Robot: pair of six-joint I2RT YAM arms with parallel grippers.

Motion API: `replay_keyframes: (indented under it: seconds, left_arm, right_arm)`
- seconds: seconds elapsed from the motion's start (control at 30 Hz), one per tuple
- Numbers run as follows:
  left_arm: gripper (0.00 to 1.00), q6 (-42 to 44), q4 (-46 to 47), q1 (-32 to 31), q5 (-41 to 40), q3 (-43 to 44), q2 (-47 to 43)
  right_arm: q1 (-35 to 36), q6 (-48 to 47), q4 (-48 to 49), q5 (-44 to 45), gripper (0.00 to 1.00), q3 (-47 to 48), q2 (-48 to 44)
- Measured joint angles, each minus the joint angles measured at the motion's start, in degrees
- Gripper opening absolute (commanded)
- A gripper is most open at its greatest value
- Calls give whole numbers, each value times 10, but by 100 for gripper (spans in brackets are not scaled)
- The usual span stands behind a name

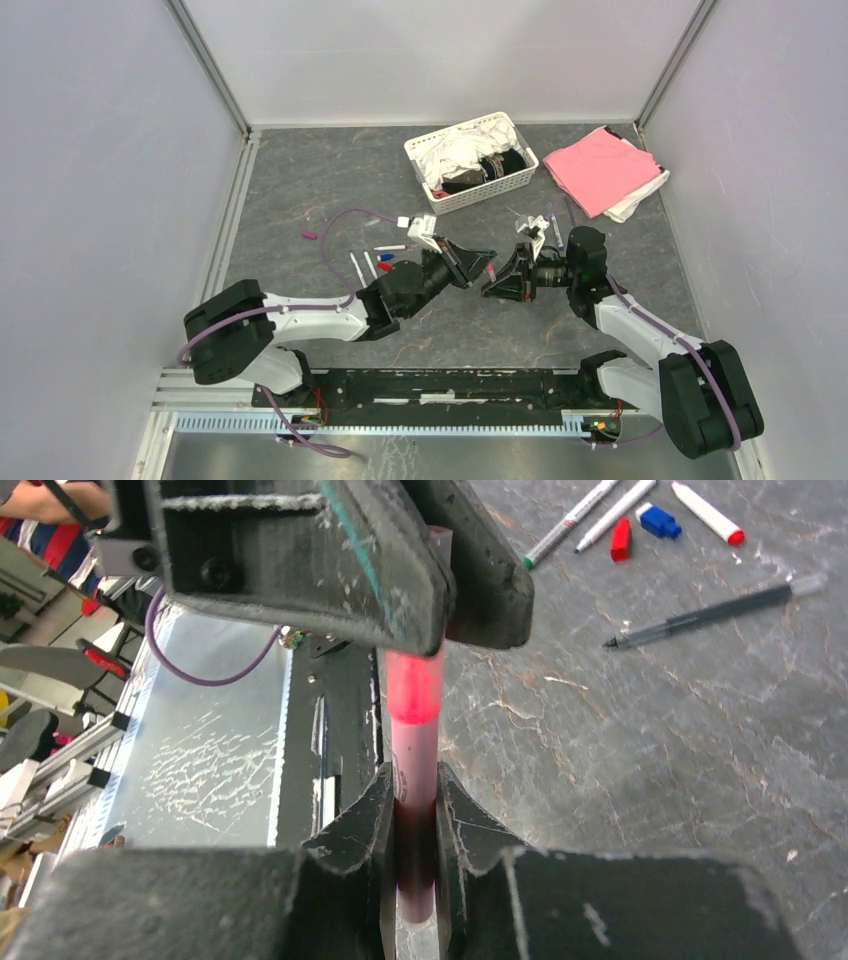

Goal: Insert the pens into the pen caps
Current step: Press the pen cap onto the pen.

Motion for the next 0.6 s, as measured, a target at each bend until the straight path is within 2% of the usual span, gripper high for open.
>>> replay_keyframes:
  seconds: [0.17, 0.43, 0.53, 0.6]
  left_arm:
    - [2, 11, -56, -13, -17, 31, 12]
    - [2, -17, 62, -13, 9, -56, 1]
    - [2, -45, 83, -13, 9, -74, 6]
    - [2, -50, 65, -13, 2, -58, 17]
  right_arm:
    - [-3, -20, -49, 8, 0, 0, 0]
    - [-12, -26, -65, -27, 0, 0, -5]
    - [-18, -37, -73, -30, 0, 1, -6]
    - [-19, -51, -90, -22, 0, 3, -6]
